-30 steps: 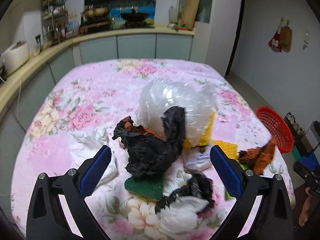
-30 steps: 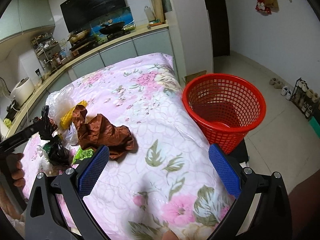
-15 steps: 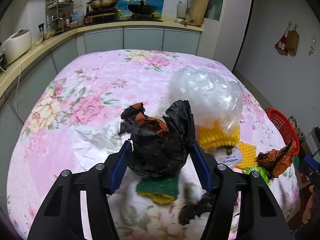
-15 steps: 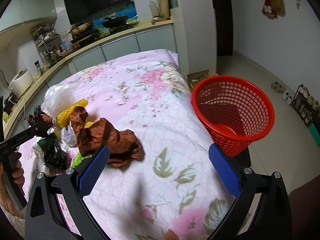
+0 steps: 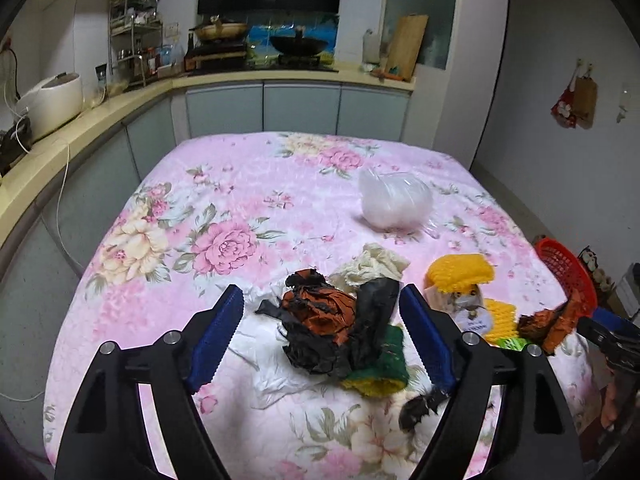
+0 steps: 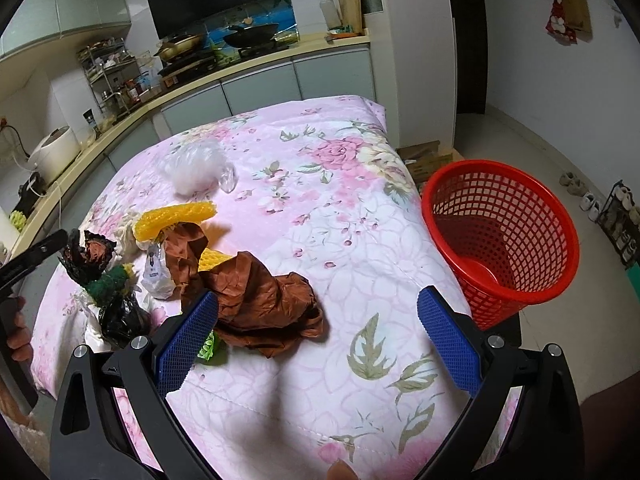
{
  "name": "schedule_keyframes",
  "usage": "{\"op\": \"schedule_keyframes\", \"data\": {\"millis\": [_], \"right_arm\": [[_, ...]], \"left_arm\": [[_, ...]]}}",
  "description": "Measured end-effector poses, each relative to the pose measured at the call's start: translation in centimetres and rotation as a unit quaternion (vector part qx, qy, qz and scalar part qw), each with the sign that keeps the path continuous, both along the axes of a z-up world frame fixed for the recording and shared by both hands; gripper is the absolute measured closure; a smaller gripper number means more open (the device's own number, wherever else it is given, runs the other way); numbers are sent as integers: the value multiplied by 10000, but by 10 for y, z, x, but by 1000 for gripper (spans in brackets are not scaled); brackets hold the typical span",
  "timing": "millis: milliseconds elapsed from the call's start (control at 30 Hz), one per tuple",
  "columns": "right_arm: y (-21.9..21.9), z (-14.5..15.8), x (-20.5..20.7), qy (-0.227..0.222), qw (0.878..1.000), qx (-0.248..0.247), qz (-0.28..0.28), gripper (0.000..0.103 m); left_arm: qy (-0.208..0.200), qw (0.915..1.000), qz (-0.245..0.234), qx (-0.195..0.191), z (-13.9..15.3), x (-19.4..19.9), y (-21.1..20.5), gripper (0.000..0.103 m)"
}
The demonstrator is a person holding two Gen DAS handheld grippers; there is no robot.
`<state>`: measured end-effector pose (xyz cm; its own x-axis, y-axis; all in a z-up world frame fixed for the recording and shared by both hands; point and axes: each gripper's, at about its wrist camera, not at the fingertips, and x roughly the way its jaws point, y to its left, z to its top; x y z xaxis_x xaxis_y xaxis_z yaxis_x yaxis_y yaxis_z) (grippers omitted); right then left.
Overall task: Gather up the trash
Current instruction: 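Move both tools toward the trash pile on the quilt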
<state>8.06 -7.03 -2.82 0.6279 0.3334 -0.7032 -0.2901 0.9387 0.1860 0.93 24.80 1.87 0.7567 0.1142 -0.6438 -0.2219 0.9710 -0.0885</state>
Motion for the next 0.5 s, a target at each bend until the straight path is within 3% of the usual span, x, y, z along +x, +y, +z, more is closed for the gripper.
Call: {"op": "schedule_keyframes", "data": {"millis": [200, 300, 500], "right_arm": [[-5, -2, 0, 43, 10000, 86, -6, 6], [-6, -2, 0, 63, 9999, 119, 0, 6], [-7, 0, -5, 25, 9999, 103, 22, 6]], "left_arm": [[36, 9978, -620, -241, -4, -24, -24, 25], [132, 9922, -1143, -474, -15, -30, -47, 25], [487, 9858, -1600, -118, -40, -25, -82, 28]]}}
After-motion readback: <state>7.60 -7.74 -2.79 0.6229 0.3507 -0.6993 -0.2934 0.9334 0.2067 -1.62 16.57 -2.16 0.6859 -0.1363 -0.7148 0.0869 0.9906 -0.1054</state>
